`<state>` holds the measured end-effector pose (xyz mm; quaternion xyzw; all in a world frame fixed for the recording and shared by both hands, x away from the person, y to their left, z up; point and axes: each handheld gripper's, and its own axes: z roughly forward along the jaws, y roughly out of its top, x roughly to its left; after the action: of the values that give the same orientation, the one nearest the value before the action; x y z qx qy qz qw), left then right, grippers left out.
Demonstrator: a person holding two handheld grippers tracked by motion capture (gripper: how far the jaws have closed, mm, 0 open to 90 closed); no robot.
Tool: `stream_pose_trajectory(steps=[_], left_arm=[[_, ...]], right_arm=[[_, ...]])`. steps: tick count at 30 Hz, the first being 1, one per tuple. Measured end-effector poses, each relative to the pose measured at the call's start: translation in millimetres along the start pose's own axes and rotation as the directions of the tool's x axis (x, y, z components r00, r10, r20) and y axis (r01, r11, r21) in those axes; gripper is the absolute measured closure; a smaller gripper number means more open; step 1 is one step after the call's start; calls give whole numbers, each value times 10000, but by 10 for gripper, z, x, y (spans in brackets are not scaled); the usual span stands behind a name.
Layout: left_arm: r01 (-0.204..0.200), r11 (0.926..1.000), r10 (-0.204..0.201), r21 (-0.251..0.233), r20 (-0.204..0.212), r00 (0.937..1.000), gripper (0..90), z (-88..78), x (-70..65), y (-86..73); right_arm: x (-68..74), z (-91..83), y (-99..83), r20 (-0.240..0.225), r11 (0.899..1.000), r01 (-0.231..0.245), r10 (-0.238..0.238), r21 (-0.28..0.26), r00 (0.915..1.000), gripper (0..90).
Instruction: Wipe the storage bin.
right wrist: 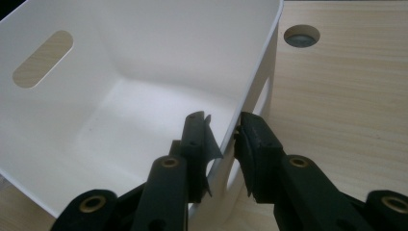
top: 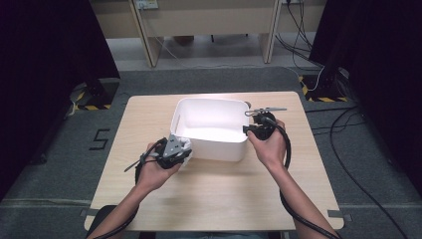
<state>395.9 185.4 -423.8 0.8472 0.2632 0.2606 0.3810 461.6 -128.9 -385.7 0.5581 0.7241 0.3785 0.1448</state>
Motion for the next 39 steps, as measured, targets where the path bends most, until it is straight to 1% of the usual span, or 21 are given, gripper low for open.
stream_pose_trajectory(steps=[6, 7, 9, 10, 11, 14, 15, 24, 28, 30, 39], left_arm=[[30, 10000, -30, -50, 1, 10000, 753, 26, -8, -18], [-3, 10000, 3, 34, 44, 10000, 753, 34, -7, -29], [67, 10000, -67, -28, 25, 10000, 753, 46, -16, -36], [70, 10000, -70, 4, 44, 10000, 753, 53, -20, -42], [-15, 10000, 15, 75, 49, 10000, 753, 64, -19, -54], [47, 9999, -47, 93, 62, 10000, 753, 83, -26, -65], [6, 9999, -7, 132, 56, 10000, 753, 91, -28, -71], [74, 9998, -76, 192, 105, 9999, 753, 146, -44, -109], [42, 9995, -47, 314, 155, 9999, 753, 170, -44, -128], [93, 9995, -97, 285, 134, 9999, 753, 189, -52, -139], [117, 9990, -125, 430, 188, 9997, 753, 247, -60, -190]], right_arm=[[3, 2, 1, 1, 10000, 21, -21, -1, 10000, 732], [2, 3, 1, -14, 10000, 22, -22, -10, 10000, 731], [1, 4, 1, -17, 10000, 21, -21, -6, 10000, 731], [2, 4, 1, -33, 10000, 14, -14, -10, 10000, 730], [3, 3, 1, -35, 10000, 12, -12, -8, 10000, 731], [3, 4, 1, -41, 10000, 13, -13, -9, 10000, 730], [4, 5, 1, -42, 10000, 18, -18, -9, 10000, 730], [7, 9, 3, -30, 10000, 50, -50, -33, 10000, 730], [8, 9, 3, -26, 10000, 52, -52, -30, 10000, 730], [10, 9, 3, -29, 10000, 41, -41, -30, 10000, 729], [12, 10, -1, -19, 9999, 78, -78, -68, 10000, 729]])
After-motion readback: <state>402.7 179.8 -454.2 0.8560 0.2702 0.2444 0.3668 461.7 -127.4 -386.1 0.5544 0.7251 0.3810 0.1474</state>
